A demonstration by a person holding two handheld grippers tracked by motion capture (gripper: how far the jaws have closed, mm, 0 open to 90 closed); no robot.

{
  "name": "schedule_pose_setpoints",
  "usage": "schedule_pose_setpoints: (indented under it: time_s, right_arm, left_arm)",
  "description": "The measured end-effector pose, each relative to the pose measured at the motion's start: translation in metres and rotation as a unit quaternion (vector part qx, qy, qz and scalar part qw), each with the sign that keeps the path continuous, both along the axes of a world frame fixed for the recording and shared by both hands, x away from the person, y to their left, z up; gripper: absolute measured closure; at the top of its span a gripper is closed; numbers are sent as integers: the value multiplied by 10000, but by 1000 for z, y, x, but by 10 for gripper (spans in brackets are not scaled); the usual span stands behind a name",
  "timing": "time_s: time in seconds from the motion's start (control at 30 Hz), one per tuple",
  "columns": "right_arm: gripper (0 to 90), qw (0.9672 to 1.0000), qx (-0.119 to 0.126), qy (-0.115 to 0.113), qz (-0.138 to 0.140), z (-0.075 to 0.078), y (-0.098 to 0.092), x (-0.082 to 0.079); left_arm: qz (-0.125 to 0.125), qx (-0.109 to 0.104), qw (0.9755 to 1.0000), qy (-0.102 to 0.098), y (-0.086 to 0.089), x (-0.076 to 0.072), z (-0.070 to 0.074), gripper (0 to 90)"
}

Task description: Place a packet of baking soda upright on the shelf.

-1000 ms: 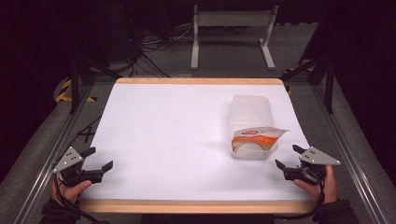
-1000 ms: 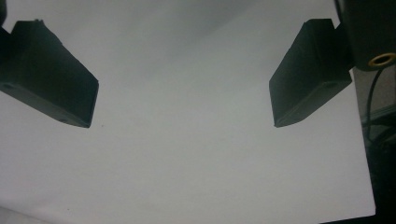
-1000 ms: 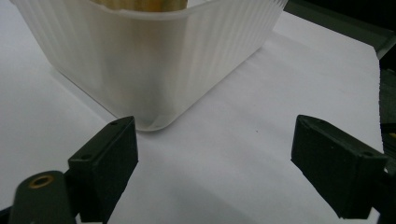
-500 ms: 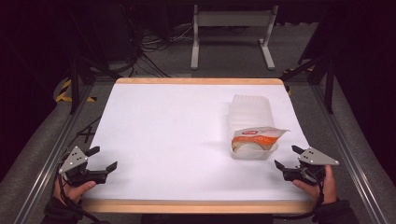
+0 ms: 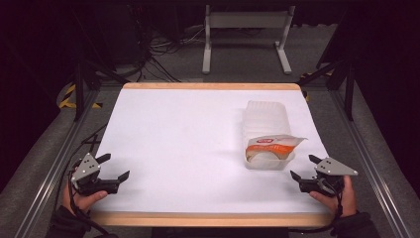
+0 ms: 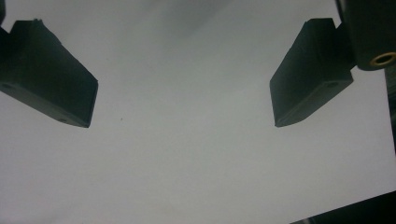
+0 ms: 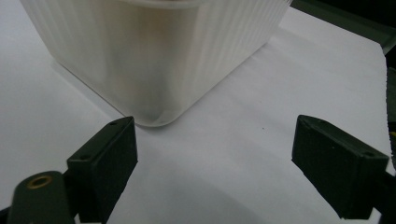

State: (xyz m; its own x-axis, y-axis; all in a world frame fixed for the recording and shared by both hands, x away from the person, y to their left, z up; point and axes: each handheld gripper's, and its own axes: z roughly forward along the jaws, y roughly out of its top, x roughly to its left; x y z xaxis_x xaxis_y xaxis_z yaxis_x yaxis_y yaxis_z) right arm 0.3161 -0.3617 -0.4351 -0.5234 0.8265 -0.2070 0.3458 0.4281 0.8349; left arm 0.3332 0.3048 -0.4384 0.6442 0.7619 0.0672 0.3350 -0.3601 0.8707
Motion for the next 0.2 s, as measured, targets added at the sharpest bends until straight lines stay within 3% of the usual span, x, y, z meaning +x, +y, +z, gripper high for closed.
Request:
schedule_pose_setpoints:
  time_s: [0.2]
  right_arm:
    - [146, 10000, -24, 12, 21, 0, 1, 0]
  left_arm:
    - [-114, 239, 9996, -14, -18, 11, 14, 81]
